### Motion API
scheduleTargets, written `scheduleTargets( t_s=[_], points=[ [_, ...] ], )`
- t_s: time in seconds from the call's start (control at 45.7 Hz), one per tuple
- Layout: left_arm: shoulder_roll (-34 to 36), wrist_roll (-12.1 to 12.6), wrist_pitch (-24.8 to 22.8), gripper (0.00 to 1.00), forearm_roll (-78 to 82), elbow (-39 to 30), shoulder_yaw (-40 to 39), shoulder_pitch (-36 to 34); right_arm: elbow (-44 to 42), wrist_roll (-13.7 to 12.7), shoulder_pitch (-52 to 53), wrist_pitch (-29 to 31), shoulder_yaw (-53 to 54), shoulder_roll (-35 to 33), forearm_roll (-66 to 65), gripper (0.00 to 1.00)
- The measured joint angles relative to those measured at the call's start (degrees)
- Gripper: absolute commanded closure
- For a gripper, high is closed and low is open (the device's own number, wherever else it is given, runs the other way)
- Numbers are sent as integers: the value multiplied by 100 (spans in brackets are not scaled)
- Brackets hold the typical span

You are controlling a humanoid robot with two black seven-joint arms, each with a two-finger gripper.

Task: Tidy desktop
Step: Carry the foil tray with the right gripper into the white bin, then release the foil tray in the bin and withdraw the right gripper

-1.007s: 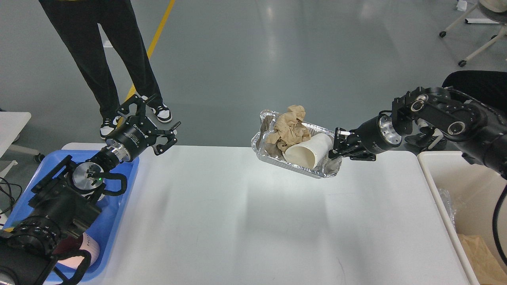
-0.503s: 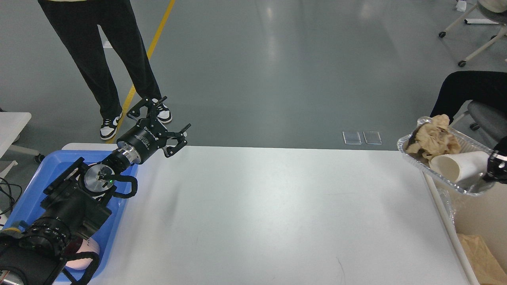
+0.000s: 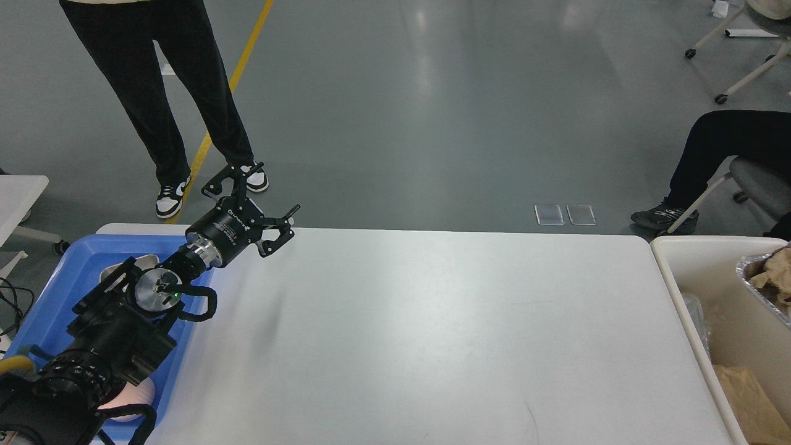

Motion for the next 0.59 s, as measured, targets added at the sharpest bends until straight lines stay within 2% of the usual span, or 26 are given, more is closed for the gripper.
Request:
scheduleTargets(
  t_s=[0.372,0.482,0.591],
  points=[
    [-63,-17,-9,4,10,-36,0,213,-1379,61,-182,-1362,177,1761,288,100],
    [-63,-19,-68,4,10,-42,1,256,-1526,63,-182,-1807,171,2077,293,100],
    [-63,-19,-105,4,10,-43,1,270,-1544,63,-182,-1979,178,2172,309,100]
  ],
)
